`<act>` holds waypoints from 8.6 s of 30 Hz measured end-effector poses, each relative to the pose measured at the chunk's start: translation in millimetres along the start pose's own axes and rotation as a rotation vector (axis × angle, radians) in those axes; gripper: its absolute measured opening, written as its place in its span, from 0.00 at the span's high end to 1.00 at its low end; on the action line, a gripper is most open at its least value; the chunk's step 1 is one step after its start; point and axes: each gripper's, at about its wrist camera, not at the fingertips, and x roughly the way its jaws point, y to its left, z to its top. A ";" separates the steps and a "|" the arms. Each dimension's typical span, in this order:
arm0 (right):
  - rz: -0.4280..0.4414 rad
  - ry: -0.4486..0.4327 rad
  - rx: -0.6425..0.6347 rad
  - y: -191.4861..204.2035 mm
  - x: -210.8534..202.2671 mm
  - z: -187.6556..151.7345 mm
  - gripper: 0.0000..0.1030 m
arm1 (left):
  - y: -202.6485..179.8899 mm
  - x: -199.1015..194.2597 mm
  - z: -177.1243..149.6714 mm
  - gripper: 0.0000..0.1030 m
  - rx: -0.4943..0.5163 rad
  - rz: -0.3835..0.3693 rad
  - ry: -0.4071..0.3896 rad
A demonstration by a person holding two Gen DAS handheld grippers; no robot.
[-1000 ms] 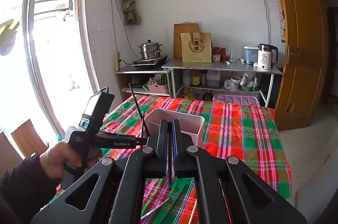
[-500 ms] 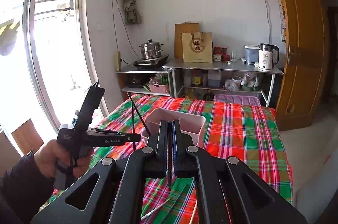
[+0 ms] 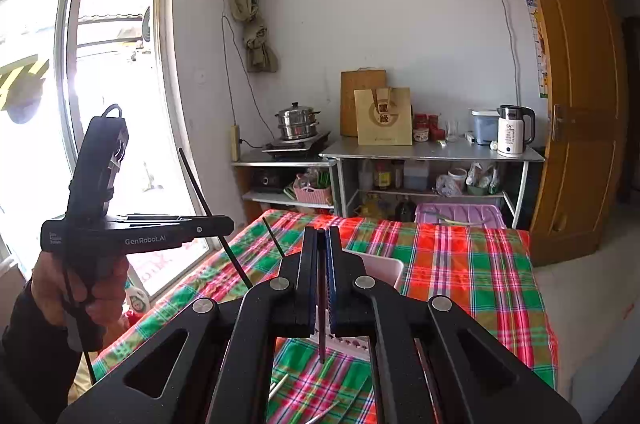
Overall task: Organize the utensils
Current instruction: 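Push a black chopstick down into the basket with the left gripper while the right gripper does likewise, then open both grippers and move them back down to the chopsticks on the tablecloth, then close the left gripper on a black chopstick while the right gripper grasps one, then lift the held chopsticks with both grippers and carry them over the pink basket, then lower the chopsticks into the basket compartments and open both grippers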
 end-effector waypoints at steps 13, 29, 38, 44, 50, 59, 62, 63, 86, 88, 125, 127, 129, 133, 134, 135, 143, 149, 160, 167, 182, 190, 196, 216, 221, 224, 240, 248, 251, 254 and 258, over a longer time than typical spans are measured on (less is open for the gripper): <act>0.014 -0.092 0.024 0.9 27.6 36.6 0.97 | 16.4 24.2 37.0 0.95 -0.031 0.022 -0.036; 0.017 -0.078 0.152 -37.1 75.6 34.5 0.97 | 48.8 104.8 24.2 0.95 -0.078 0.010 0.037; 0.002 -0.101 0.105 -27.1 82.0 41.9 0.97 | 52.0 114.8 24.9 0.95 -0.075 0.002 0.039; -0.023 -0.010 0.111 -36.6 106.6 11.3 0.97 | 55.9 129.9 10.0 0.95 -0.073 0.005 0.077; -0.006 0.107 0.117 -41.8 126.5 -15.5 0.96 | 58.8 136.0 0.5 0.95 -0.074 0.019 0.100; -0.002 0.132 0.129 -47.4 107.6 -21.2 0.85 | 54.4 106.2 -0.6 0.68 -0.078 0.027 0.038; -0.020 0.112 0.132 -48.4 89.5 -18.5 0.85 | 49.1 85.6 -2.0 0.68 -0.069 0.038 0.004; -0.020 0.102 0.131 -48.3 81.3 -18.3 0.85 | 45.9 76.6 -3.5 0.68 -0.062 0.032 -0.013; -0.090 0.130 0.182 -57.0 -49.7 -123.4 0.85 | -24.0 -7.0 -150.1 0.68 0.021 -0.050 -0.019; -0.102 0.149 0.197 -61.6 -50.0 -133.5 0.85 | -29.5 -0.5 -157.9 0.68 0.026 -0.061 0.004; -0.222 0.502 0.239 -119.5 62.3 -218.5 0.85 | -82.0 218.6 -180.5 0.68 0.064 -0.054 0.428; -0.220 0.509 0.238 -119.8 66.4 -220.0 0.85 | -85.3 221.7 -179.3 0.68 0.078 -0.045 0.428; -0.225 0.519 0.232 -119.3 70.9 -221.2 0.85 | -88.5 223.9 -179.2 0.68 0.094 -0.035 0.423; -0.240 0.524 0.206 -115.6 76.5 -220.9 0.85 | -97.4 225.7 -181.9 0.68 0.150 0.002 0.405; -0.244 0.527 0.196 -114.5 77.6 -220.8 0.85 | -101.0 226.8 -182.8 0.68 0.168 0.014 0.402; -0.249 0.531 0.186 -113.3 78.8 -220.4 0.86 | -104.6 227.8 -183.5 0.68 0.186 0.026 0.399; -0.256 0.541 0.173 -115.7 80.0 -219.6 0.94 | -116.7 231.2 -183.0 0.93 0.224 0.039 0.403; -0.233 0.512 0.201 -119.0 74.4 -210.1 0.96 | -108.6 220.6 -176.6 0.96 0.143 -0.032 0.409; -0.212 0.374 0.175 -107.6 38.0 -159.5 0.96 | -108.3 146.6 -131.0 0.96 0.117 -0.110 0.246; -0.221 0.242 0.144 -97.9 1.5 -115.8 0.96 | -105.3 91.2 -95.5 0.96 0.120 -0.131 0.112; -0.214 0.124 0.112 -77.9 -45.6 -92.7 0.96 | -91.7 41.1 -89.0 0.96 0.086 -0.139 0.039; -0.209 0.131 0.080 -68.8 -57.2 -96.6 0.96 | -89.2 19.8 -103.6 0.96 0.097 -0.141 0.042; -0.203 0.121 0.071 -62.5 -64.9 -94.4 0.96 | -80.5 12.0 -105.8 0.96 0.075 -0.145 0.055; -0.090 0.039 0.066 -33.7 -39.4 -51.1 0.96 | -40.8 -25.1 -48.4 0.96 0.044 -0.052 -0.037; -0.037 0.011 0.059 -22.3 -16.5 -28.8 0.96 | -27.1 -30.9 -20.3 0.96 0.034 -0.020 -0.069; -0.008 -0.021 0.062 -15.4 -5.1 -11.5 0.96 | -19.0 -33.7 -2.0 0.96 0.026 -0.004 -0.088; 0.024 -0.115 0.087 -9.6 56.5 38.1 0.96 | 12.3 4.8 55.7 0.96 0.007 0.007 -0.141; 0.004 -0.098 0.111 -22.0 89.4 33.0 0.96 | 32.4 50.0 53.8 0.96 -0.019 -0.008 -0.120; -0.012 -0.074 0.114 -26.9 100.7 26.0 0.96 | 39.3 65.4 47.7 0.96 -0.033 -0.013 -0.105; -0.025 -0.038 0.122 -32.1 112.7 17.8 0.96 | 44.3 82.1 40.2 0.96 -0.039 -0.003 -0.075; -0.040 0.030 0.120 -34.8 129.0 4.1 0.96 | 50.5 102.3 31.0 0.96 -0.049 0.004 -0.028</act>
